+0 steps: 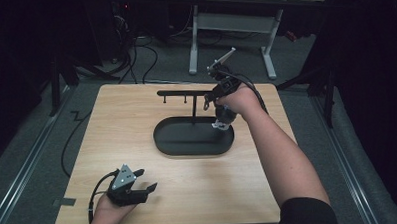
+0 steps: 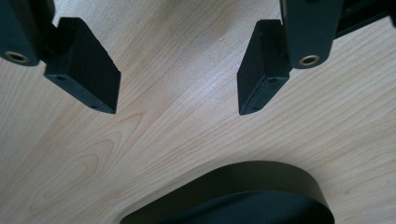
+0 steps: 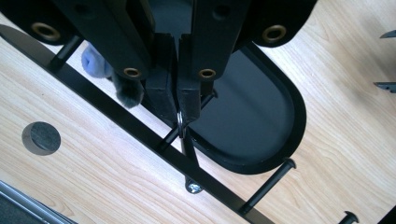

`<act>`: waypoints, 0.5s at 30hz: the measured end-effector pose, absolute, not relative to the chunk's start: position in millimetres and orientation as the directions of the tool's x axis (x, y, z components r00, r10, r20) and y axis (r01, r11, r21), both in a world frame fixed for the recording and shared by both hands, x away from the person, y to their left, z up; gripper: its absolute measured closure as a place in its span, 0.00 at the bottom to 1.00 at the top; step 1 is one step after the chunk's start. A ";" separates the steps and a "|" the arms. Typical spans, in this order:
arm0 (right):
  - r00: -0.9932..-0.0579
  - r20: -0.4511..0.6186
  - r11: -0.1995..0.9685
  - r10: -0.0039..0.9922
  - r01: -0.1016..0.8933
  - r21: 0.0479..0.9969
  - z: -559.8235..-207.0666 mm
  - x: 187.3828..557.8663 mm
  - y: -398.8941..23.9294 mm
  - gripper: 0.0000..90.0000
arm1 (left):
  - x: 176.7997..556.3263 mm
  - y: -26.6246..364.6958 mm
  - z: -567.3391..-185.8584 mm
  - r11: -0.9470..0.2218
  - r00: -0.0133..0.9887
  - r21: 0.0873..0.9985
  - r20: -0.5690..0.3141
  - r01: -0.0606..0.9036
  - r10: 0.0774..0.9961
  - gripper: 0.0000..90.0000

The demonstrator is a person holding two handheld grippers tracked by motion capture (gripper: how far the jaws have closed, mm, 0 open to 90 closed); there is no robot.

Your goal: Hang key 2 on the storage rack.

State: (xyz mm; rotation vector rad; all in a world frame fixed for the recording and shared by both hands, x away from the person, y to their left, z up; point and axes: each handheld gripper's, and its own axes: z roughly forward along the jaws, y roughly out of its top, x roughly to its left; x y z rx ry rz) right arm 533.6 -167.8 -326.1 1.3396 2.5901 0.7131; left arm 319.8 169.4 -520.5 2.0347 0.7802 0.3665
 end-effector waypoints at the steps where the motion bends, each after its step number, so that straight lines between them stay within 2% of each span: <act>1: -0.592 0.091 0.490 0.801 0.734 0.470 -326.9 534.4 -167.6 0.98 | 319.9 169.5 -520.5 -0.396 0.757 0.833 -0.041 0.386 0.652 0.34; 4: -0.576 0.097 0.470 0.811 0.742 0.477 -326.7 534.7 -166.5 0.93 | 320.0 169.3 -520.4 -0.402 0.760 0.830 -0.040 0.387 0.649 0.34; 15: -0.582 0.092 0.464 0.808 0.725 0.509 -320.0 520.0 -169.9 0.89 | 320.1 169.2 -520.6 -0.404 0.761 0.830 -0.037 0.384 0.648 0.34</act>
